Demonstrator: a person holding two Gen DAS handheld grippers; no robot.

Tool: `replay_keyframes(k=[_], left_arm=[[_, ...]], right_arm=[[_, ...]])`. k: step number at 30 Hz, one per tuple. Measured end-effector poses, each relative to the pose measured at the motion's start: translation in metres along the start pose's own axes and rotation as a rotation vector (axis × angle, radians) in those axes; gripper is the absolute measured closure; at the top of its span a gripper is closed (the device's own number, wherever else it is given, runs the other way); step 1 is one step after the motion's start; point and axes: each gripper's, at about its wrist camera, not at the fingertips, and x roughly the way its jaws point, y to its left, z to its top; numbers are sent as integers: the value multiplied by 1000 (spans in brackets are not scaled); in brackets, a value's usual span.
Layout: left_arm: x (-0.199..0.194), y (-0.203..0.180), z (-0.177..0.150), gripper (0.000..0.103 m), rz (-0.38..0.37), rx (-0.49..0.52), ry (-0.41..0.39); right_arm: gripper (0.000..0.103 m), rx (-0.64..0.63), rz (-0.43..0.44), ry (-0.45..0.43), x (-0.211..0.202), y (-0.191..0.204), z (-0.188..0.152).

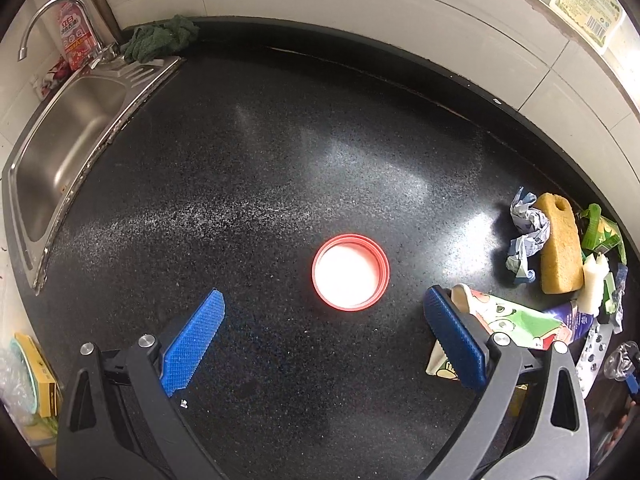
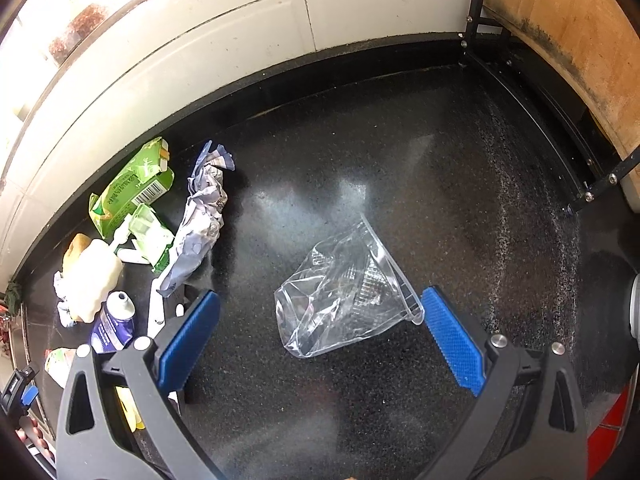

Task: Collect trash
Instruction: 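Move left tool to the red-rimmed lid while right tool approaches the clear plastic cup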

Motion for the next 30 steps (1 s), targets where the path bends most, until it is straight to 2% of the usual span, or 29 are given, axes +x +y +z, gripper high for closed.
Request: replay_keyframes(k=[14, 20, 21, 30], left_arm=[[-11, -4, -8, 6, -6, 31, -17], [-11, 5, -12, 6, -6, 5, -11], [-11, 8, -12, 6, 27, -6, -3], [-2, 35, -7, 6, 50, -85, 2]], right_arm=[[6, 23, -5, -10, -11, -7, -18], [6, 20, -9, -11, -13, -8, -20], [6, 20, -10, -9, -13, -8, -20], [6, 36, 1, 6, -7, -1, -13]])
